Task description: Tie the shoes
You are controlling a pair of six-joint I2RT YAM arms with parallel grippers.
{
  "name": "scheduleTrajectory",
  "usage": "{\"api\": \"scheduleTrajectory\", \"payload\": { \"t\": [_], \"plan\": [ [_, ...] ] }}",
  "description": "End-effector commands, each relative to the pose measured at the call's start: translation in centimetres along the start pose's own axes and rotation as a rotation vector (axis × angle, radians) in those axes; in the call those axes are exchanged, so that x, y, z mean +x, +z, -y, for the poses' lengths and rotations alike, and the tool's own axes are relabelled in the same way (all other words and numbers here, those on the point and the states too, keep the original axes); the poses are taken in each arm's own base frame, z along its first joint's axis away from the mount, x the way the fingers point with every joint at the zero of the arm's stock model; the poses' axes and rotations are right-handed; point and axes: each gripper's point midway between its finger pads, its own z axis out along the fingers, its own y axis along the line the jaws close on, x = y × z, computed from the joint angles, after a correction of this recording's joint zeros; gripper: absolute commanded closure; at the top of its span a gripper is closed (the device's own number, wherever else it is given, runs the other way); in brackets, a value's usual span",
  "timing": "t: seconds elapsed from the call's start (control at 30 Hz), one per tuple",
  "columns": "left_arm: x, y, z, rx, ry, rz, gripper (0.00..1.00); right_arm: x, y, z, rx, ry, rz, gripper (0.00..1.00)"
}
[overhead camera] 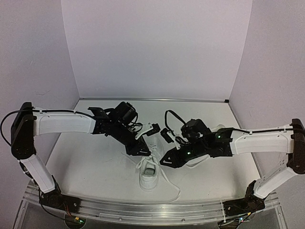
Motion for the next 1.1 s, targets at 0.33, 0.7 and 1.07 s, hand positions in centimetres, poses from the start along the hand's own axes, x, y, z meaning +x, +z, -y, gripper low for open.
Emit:
{"api": "scheduleTrajectory", "payload": {
  "t": [0.33, 0.7, 1.07],
  "plan": [
    [0.1, -2.3, -0.7, -0.044, -0.049, 0.046, 0.80, -0.6, -0.5, -0.2, 0.001, -0.005, 0.041, 0.67],
    [0.2, -1.9, -0.5, -0.017, -0.052, 0.041, 0.92, -0.6, -0.5, -0.2, 0.005, -0.002, 0.043, 0.67],
    [0.3, -1.2, -0.7, -0.008, -0.054, 0.027, 0.89, -0.4, -0.5, 0.0, 0.013, -0.002, 0.040, 0.66]
  ]
}}
